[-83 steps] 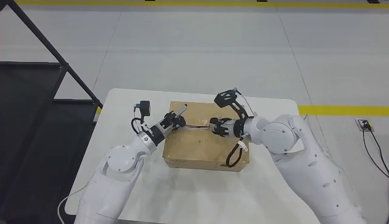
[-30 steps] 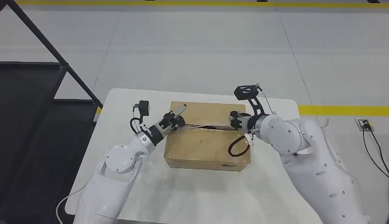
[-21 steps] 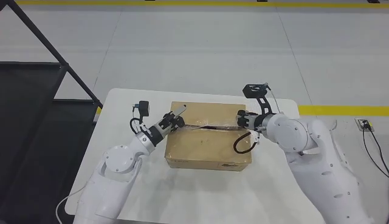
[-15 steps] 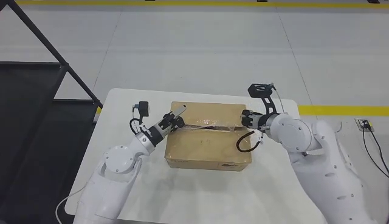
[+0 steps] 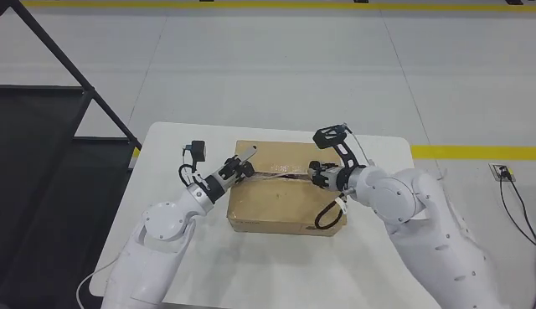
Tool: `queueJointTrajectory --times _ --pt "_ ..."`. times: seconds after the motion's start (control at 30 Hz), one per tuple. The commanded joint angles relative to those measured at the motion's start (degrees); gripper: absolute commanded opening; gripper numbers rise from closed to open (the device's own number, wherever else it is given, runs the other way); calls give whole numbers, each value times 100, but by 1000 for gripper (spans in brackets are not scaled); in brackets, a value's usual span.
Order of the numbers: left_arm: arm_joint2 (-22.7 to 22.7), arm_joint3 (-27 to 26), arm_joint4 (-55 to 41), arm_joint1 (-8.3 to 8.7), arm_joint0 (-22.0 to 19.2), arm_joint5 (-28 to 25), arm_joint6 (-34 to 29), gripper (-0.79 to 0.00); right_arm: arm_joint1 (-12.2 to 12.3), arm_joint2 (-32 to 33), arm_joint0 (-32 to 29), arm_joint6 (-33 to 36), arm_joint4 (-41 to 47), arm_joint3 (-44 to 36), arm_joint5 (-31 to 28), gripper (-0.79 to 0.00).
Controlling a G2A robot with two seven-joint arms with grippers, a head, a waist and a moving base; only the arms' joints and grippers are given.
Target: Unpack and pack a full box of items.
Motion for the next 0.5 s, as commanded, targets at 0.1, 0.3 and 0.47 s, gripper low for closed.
queueJointTrajectory --times 0.1,0.3,0.47 --pt "0 -16 2 -1 18 -6 10 0 -52 -148 262 60 56 365 166 -785" --pt "-10 -40 7 1 40 -2 10 0 -54 -137 353 288 39 511 379 -785" --pt "-10 -49 23 4 43 -2 -19 0 -20 29 274 331 9 461 550 -785"
